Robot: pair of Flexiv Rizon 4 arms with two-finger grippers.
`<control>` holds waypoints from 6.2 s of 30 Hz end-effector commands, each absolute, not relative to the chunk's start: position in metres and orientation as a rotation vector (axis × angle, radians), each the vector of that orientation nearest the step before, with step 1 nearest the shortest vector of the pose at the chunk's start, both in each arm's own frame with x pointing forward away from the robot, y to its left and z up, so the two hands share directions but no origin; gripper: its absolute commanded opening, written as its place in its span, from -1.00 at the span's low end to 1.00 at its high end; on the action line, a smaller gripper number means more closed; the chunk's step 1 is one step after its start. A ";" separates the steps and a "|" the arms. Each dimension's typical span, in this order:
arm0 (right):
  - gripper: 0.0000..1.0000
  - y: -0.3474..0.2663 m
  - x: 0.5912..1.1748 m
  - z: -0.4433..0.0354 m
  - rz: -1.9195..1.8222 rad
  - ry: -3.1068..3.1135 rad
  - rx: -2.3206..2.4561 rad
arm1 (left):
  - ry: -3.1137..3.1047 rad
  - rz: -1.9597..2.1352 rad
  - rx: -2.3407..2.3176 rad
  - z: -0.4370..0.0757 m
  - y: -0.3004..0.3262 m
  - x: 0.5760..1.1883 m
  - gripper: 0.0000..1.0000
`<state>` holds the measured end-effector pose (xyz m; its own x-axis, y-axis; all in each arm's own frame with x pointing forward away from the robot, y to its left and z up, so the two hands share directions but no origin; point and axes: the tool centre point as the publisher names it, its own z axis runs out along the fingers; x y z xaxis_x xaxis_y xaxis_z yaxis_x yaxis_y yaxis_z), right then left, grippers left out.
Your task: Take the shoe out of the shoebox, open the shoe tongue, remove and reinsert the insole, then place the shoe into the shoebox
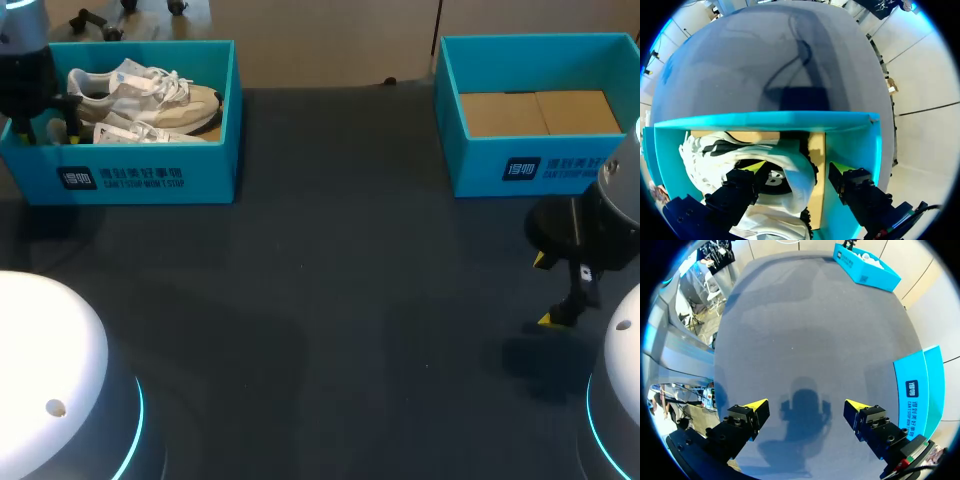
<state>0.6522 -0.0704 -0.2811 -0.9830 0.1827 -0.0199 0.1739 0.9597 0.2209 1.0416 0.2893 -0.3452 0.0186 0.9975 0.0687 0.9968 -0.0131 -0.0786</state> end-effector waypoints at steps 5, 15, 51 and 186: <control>1.00 -0.070 0.652 -0.282 0.338 3.069 0.280 | -2.140 0.014 -2.152 -0.353 0.294 1.048 0.37; 1.00 -0.070 0.652 -0.282 0.338 3.069 0.280 | -2.138 0.015 -2.134 -0.364 0.294 1.048 0.22; 1.00 -0.070 0.652 -0.282 0.338 3.069 0.280 | -2.097 0.050 -2.101 -0.393 0.296 1.055 -0.29; 1.00 -0.070 0.652 -0.282 0.338 3.069 0.280 | -2.106 -0.312 -2.244 -0.186 0.144 0.698 -1.00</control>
<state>0.6522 -0.0704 -0.2811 -0.9830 0.1826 -0.0200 0.1738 0.9597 0.2208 0.7072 0.1524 -0.1823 0.0643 0.9837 0.1678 0.9890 -0.0404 -0.1421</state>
